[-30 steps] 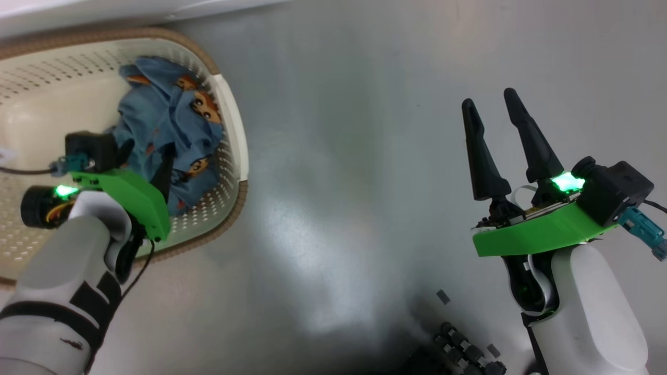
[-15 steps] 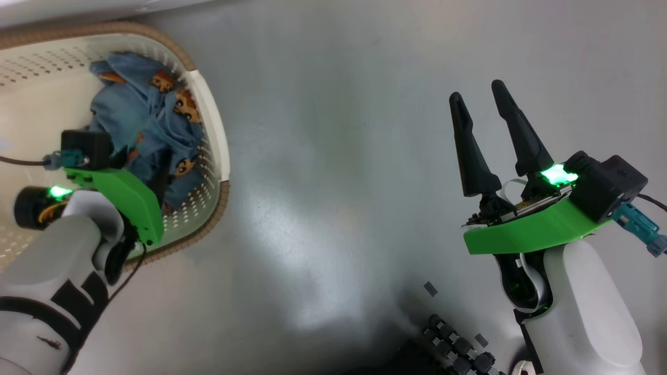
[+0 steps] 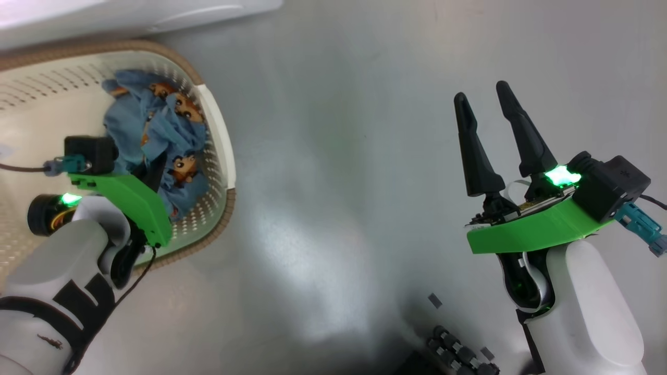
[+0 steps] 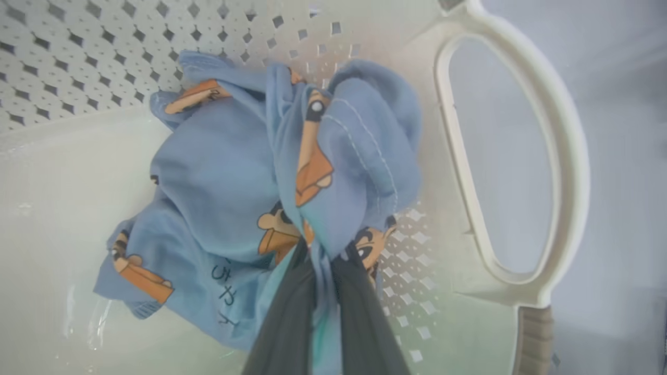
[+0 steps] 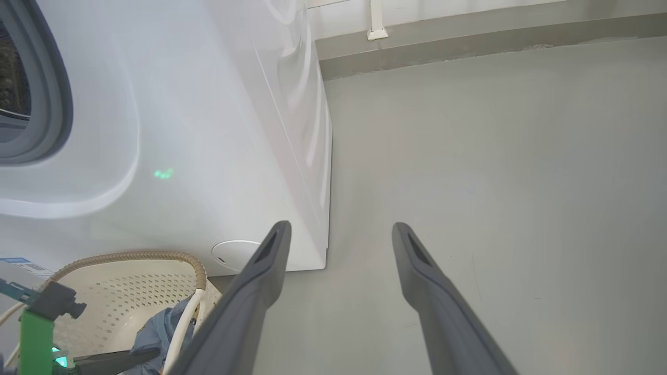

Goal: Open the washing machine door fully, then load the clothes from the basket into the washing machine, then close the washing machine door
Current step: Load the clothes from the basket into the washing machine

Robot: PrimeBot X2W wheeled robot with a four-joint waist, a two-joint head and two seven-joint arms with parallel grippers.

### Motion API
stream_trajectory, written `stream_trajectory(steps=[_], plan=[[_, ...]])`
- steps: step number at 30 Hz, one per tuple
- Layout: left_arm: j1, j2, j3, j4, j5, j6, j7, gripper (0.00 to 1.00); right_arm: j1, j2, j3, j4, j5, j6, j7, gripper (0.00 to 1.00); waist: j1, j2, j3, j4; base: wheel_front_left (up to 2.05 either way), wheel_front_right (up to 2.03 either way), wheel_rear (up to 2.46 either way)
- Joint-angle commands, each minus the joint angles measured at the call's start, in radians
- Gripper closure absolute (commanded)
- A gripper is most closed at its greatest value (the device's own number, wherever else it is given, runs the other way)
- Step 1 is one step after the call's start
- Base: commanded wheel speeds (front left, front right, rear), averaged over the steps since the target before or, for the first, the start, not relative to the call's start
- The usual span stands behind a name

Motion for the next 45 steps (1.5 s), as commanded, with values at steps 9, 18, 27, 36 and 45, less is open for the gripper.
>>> stream_trajectory(steps=[9,18,27,36,45], plan=[[0.095,0.014,0.194,0.004,0.035,-0.003,-0.044,1.0,0.084,0.002,-0.002,0.031,-0.04,0.009,-0.012,0.0,0.0,0.0,-0.189,0.083,0.0,0.0,0.0],[0.339,-0.028,0.588,-0.103,0.354,-0.003,-0.044,1.0,0.196,-0.003,-0.041,0.084,-0.104,0.009,-0.012,0.0,0.0,0.0,-0.401,0.169,0.0,0.0,0.0],[0.496,-0.081,0.826,-0.239,0.593,-0.003,-0.044,1.0,0.261,-0.036,-0.059,0.11,-0.105,0.009,-0.012,0.0,0.0,0.0,-0.526,0.224,0.0,0.0,0.0],[0.656,-0.152,1.021,-0.422,0.77,-0.003,-0.044,1.0,0.341,-0.052,-0.082,0.117,-0.103,0.009,-0.012,0.0,0.0,0.0,-0.637,0.266,0.0,0.0,0.0],[0.852,-0.201,1.145,-0.621,0.888,-0.003,-0.044,1.0,0.419,-0.07,-0.097,0.114,-0.095,0.009,-0.012,0.0,0.0,0.0,-0.721,0.281,0.0,0.0,0.0]])
